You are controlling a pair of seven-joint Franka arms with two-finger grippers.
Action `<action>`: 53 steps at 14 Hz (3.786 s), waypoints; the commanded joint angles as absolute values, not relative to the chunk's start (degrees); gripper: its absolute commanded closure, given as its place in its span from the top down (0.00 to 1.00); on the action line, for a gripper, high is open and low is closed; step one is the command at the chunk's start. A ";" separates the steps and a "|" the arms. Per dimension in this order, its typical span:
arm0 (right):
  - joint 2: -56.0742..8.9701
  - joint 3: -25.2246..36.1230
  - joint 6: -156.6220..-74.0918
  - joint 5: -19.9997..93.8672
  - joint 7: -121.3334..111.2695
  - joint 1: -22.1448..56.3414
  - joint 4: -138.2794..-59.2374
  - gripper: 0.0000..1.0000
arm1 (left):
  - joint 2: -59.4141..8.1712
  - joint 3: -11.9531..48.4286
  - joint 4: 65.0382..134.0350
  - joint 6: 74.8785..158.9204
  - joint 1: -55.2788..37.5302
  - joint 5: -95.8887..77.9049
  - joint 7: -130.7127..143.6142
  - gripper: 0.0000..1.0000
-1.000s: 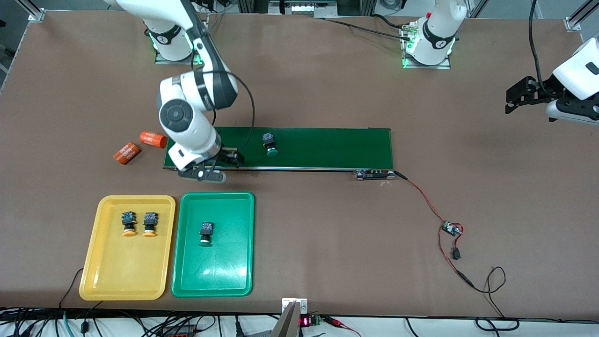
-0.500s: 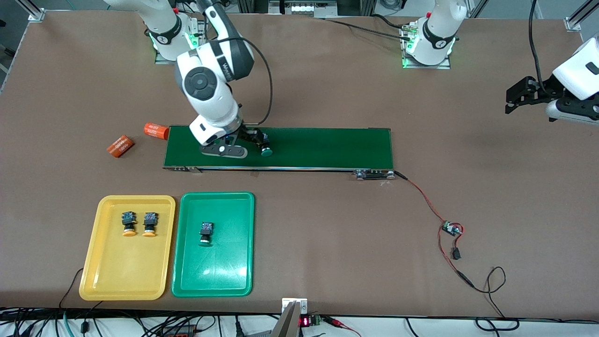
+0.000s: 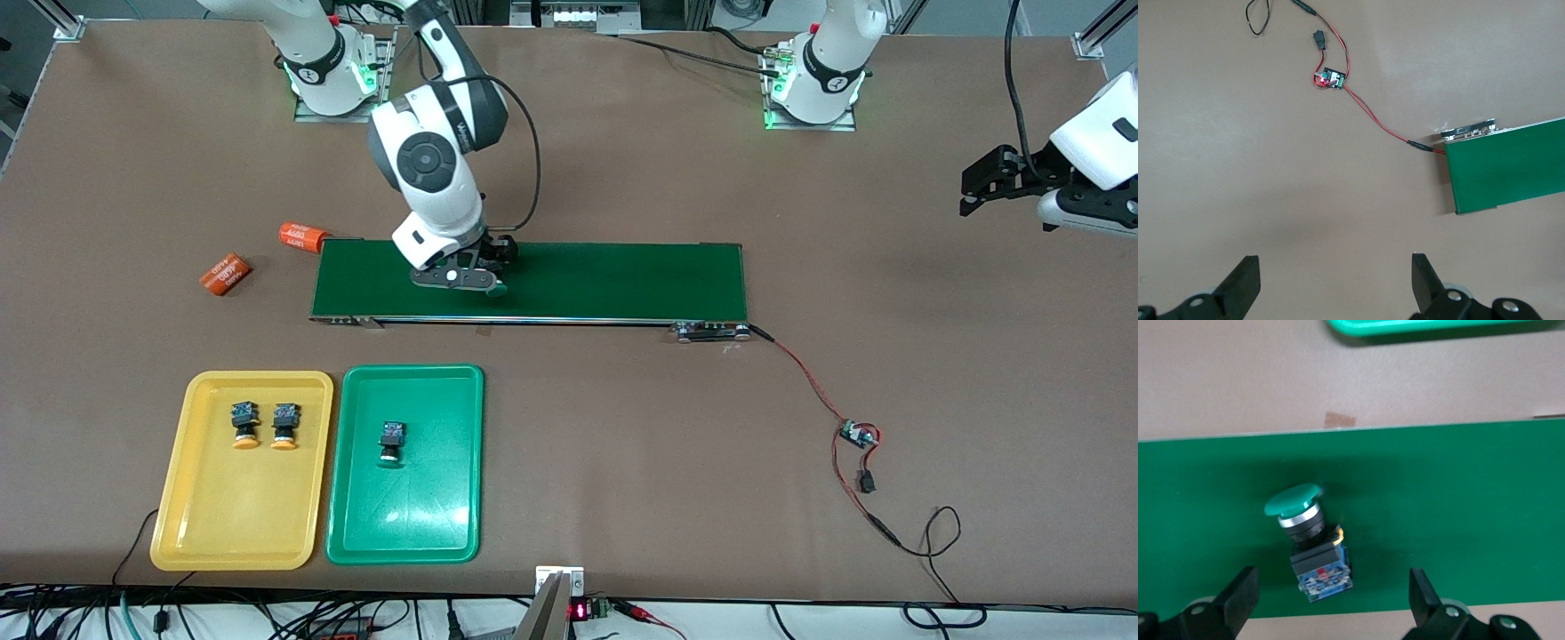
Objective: Sort buttons by color to trays
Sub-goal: 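Grasp the second green button on the belt with the right gripper, then lower the green button into the green tray and open the right gripper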
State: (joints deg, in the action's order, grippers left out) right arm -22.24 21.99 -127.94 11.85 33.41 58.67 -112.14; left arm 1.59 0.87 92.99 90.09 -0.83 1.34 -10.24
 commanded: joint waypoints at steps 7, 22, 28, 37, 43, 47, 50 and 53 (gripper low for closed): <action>-27.33 22.68 -131.31 10.46 33.84 58.62 -112.24 0.89 | 0.97 0.97 91.32 88.86 -0.97 1.76 -9.67 1.00; -32.06 26.98 -131.05 10.64 34.98 53.36 -97.68 0.30 | 0.97 0.97 91.32 88.86 -0.97 1.76 -9.67 1.00; -42.35 26.81 -130.61 10.72 34.10 45.71 -84.31 0.30 | 0.97 0.97 91.32 88.86 -0.97 1.76 -9.67 1.00; -52.72 26.02 -132.36 12.82 32.87 40.17 -71.29 0.30 | 0.97 0.97 91.32 88.86 -0.97 1.76 -9.67 1.00; -58.97 23.12 -134.82 14.50 32.43 36.12 -65.74 0.29 | 0.97 0.97 91.32 88.86 -0.97 1.76 -9.67 1.00; -61.17 23.03 -135.79 14.68 32.61 36.04 -64.60 0.29 | 0.97 0.97 91.32 88.86 -0.97 1.76 -9.67 1.00; -61.70 21.46 -136.67 14.68 32.70 35.95 -64.60 0.30 | 0.97 0.97 91.32 88.86 -0.97 1.76 -9.67 1.00; -61.70 20.48 -136.93 14.68 32.69 34.89 -64.60 0.66 | 0.97 0.97 91.32 88.86 -0.97 1.76 -9.67 1.00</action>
State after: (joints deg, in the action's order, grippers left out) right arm -60.76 21.63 -136.59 13.51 33.23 36.39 -66.72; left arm 1.59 0.87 92.95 90.08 -0.83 1.34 -10.24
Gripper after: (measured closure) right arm 0.604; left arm 0.000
